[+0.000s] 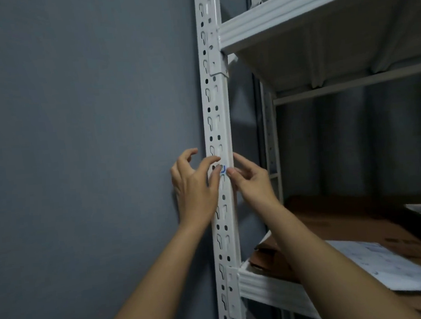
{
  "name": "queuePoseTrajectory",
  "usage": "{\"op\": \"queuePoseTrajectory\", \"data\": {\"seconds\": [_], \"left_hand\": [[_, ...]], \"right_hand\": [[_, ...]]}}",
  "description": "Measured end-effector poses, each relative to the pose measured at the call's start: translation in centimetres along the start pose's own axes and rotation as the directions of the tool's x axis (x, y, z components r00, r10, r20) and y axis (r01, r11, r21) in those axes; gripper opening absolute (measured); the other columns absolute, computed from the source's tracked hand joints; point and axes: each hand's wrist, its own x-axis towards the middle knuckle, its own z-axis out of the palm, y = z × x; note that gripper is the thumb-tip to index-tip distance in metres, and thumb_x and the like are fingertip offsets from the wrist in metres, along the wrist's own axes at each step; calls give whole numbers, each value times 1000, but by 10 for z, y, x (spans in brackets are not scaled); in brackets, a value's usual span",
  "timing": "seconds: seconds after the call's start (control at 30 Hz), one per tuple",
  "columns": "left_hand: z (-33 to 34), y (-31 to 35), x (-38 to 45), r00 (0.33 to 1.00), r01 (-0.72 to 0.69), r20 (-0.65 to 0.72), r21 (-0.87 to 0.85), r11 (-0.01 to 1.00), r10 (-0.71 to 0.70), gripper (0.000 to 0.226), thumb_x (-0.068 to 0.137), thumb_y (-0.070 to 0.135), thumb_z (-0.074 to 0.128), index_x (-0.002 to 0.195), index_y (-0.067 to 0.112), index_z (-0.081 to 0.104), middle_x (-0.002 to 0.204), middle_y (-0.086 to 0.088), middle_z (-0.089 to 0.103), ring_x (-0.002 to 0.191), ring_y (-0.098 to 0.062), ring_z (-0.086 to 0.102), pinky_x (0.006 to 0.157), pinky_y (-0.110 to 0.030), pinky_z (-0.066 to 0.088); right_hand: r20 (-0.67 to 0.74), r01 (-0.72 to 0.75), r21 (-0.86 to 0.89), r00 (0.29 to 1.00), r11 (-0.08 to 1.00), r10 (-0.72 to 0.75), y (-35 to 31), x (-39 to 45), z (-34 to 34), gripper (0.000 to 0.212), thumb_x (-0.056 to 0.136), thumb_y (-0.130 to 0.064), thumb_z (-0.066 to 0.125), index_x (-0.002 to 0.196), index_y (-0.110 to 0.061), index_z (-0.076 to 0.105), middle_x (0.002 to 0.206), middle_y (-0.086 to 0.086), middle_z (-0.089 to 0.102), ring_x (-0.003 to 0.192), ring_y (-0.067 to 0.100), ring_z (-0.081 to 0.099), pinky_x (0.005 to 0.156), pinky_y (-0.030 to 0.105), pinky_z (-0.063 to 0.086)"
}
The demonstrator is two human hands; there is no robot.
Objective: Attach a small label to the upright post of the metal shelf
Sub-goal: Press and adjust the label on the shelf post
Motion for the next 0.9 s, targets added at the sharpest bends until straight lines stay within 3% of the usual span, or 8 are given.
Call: {"op": "queuePoseTrajectory", "data": {"seconds": [0.13,0.3,0.4,0.57,0.7,0.9], "left_hand": [[13,-5,-4,1000,-15,-27,-10,1000,14,11,87,31,65,97,29,69,132,-2,41,121,-22,34,92,-30,29],[19,-12,-5,998,-28,-54,-30,999,26,10,87,31,64,96,29,69,135,-2,37,121,-19,30,93,-31,27],[23,-17,-5,996,-68,-61,-27,997,66,10,87,28,64,96,30,66,133,2,34,120,-20,30,93,-32,26],[24,-18,0,996,-76,47,-16,997,77,20,90,25,59,100,39,49,131,-2,35,120,-19,26,96,-33,25],[22,-20,4,992,-72,103,-23,997,74,8,91,25,56,95,32,54,129,-2,33,118,-15,24,98,-32,22],[26,-21,-2,995,-97,29,-66,993,99,25,91,24,57,106,42,48,131,-1,31,120,-21,29,97,-34,30]], "right_hand": [[-5,-2,20,1000,1000,2,4,2,2,47,94,-12,58,139,-22,48,110,1,71,99,9,67,94,34,53],[-14,7,78,1000,997,-6,9,0,3,45,94,-9,56,137,-22,50,82,-19,68,78,-7,67,70,13,54],[-30,6,107,1000,994,-3,11,-2,4,43,95,-8,55,136,-21,51,72,-24,66,72,-10,66,65,10,52],[-37,22,131,999,991,-18,14,-3,6,42,95,-8,54,135,-22,52,69,-25,64,67,-16,62,59,5,48],[-52,25,160,999,987,-16,15,-3,8,41,95,-9,56,134,-21,53,77,-18,68,76,-6,67,73,14,54],[-65,12,157,998,988,-2,13,-5,10,43,95,-14,57,135,-25,53,96,-7,70,89,5,68,84,25,56]]}}
